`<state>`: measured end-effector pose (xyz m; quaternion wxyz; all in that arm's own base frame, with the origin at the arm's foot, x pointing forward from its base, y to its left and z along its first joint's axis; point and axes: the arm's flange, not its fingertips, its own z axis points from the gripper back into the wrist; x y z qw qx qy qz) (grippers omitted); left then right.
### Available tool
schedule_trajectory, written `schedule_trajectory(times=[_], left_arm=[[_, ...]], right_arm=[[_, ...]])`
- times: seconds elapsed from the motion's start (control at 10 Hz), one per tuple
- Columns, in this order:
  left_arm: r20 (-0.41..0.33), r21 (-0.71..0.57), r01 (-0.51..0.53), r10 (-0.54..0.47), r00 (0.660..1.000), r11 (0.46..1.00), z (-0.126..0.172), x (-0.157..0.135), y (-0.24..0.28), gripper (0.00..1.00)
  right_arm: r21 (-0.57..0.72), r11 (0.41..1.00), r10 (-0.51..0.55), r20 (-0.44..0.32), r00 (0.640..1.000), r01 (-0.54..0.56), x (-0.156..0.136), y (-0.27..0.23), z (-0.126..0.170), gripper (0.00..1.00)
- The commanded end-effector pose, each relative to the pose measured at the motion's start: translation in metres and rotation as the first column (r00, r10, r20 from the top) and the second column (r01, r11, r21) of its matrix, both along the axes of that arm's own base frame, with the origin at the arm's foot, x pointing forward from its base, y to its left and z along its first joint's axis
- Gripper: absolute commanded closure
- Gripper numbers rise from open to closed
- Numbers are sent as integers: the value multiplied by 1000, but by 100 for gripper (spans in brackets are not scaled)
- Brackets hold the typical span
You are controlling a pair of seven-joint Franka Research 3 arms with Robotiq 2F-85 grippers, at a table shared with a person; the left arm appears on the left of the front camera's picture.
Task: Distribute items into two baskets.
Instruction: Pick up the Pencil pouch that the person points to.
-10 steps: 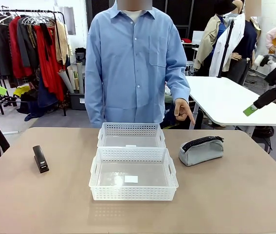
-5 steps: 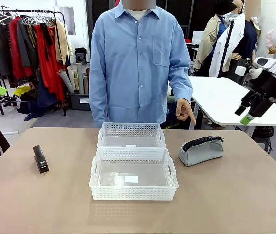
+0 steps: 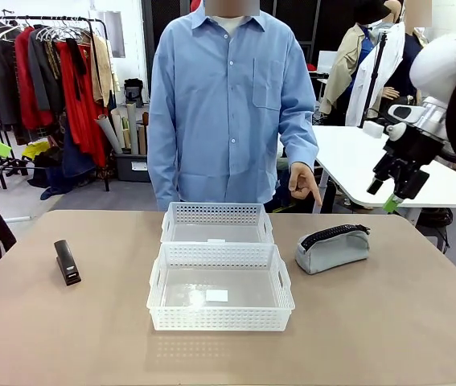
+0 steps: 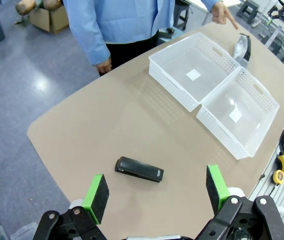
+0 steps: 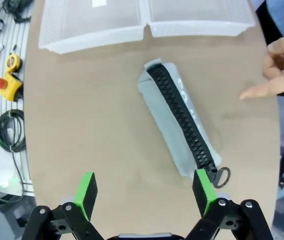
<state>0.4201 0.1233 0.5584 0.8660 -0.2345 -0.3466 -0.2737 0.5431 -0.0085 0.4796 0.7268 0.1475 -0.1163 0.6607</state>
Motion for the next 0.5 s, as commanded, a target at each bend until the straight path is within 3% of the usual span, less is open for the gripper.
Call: schedule_trajectory(times=[0.0,0.4], left_arm=[[3,-8,7,-7,1000,1000,0,0,1,0],[3,-8,7,-7,1000,1000,0,0,1,0]], right_arm=[[-50,996,70,-6,998,-70,18,2,1,0],[-141,968,207,-8,978,-206,46,22,-30,0]])
